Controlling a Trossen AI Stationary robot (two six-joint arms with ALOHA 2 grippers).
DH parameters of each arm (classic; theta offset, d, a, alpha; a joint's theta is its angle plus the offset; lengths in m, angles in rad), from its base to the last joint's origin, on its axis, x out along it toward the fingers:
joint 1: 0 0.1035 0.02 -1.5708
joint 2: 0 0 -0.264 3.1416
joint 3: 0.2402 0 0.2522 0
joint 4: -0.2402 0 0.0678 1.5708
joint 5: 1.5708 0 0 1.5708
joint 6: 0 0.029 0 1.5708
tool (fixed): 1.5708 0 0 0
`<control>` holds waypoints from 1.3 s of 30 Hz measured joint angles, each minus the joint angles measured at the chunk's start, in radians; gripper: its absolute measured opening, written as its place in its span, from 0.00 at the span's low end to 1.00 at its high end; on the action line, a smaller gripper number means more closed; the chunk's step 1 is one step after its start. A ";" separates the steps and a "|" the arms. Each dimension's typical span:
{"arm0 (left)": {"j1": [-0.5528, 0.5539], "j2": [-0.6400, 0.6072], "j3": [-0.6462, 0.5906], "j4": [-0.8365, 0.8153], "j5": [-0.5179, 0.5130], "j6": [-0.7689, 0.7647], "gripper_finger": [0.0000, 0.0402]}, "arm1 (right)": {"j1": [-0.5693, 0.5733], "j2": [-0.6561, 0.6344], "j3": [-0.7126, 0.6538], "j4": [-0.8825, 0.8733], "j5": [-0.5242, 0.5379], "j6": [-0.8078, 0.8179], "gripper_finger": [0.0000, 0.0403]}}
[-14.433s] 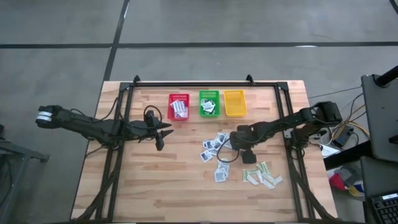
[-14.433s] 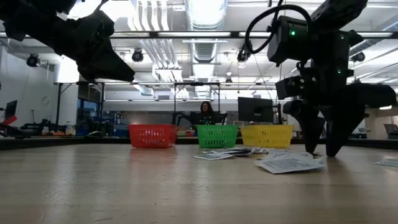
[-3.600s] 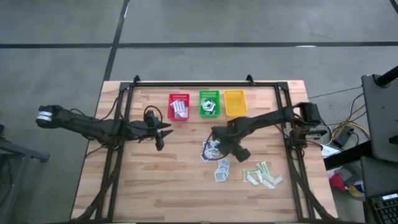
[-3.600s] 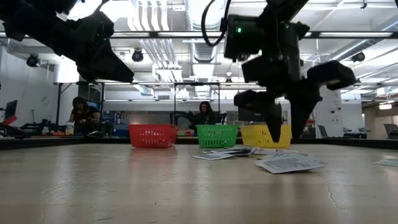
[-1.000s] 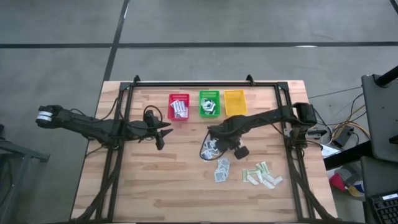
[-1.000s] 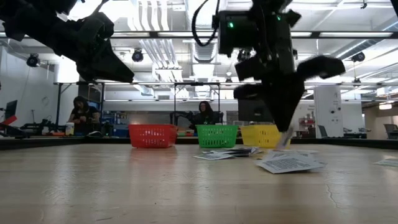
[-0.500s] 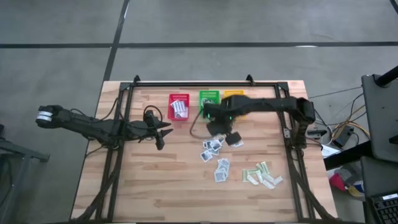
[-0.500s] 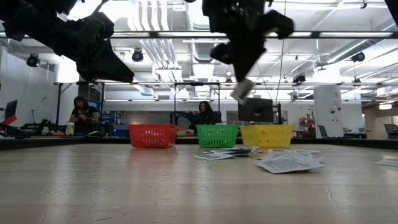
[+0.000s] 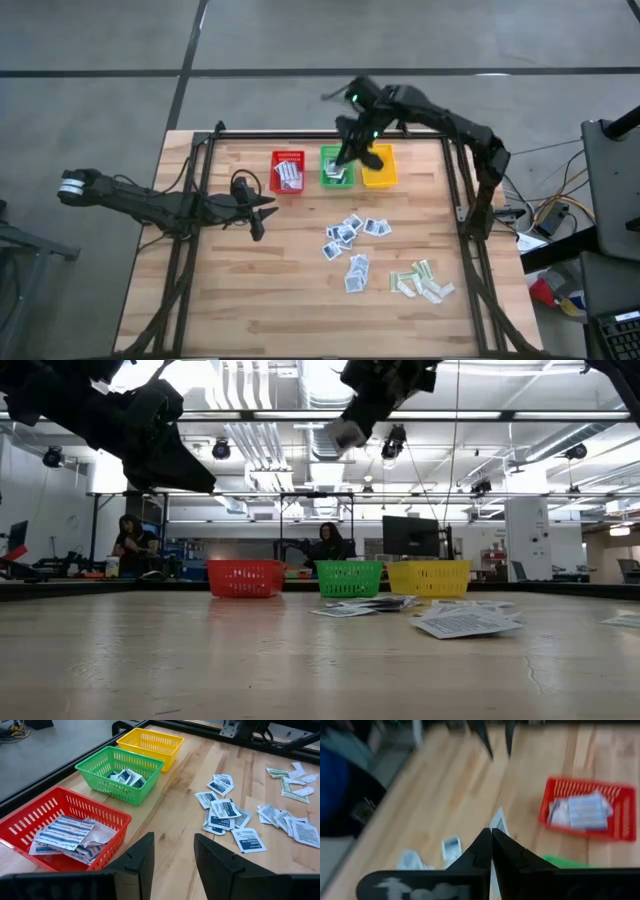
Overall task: Pick & Place First Aid Supplies
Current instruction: Put the alcohol pad into the green basket
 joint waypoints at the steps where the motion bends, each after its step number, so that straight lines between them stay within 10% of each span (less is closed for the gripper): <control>1: 0.000 0.000 0.000 0.000 0.000 0.002 0.33 | -0.023 0.000 0.003 0.019 -0.051 0.012 0.02; 9: 0.000 0.000 0.000 0.000 0.000 0.009 0.33 | -0.137 0.000 -0.031 0.124 -0.472 0.091 0.02; 15: 0.000 0.000 0.000 0.000 0.000 0.009 0.33 | -0.146 0.000 -0.078 0.143 -0.523 0.105 0.02; 24: 0.000 0.000 0.000 0.000 -0.044 0.012 0.33 | -0.040 0.000 -0.141 0.220 0.467 0.062 0.02; 39: 0.000 0.000 0.000 0.000 -0.092 0.017 0.33 | 0.042 0.006 -0.482 0.612 0.569 0.181 0.02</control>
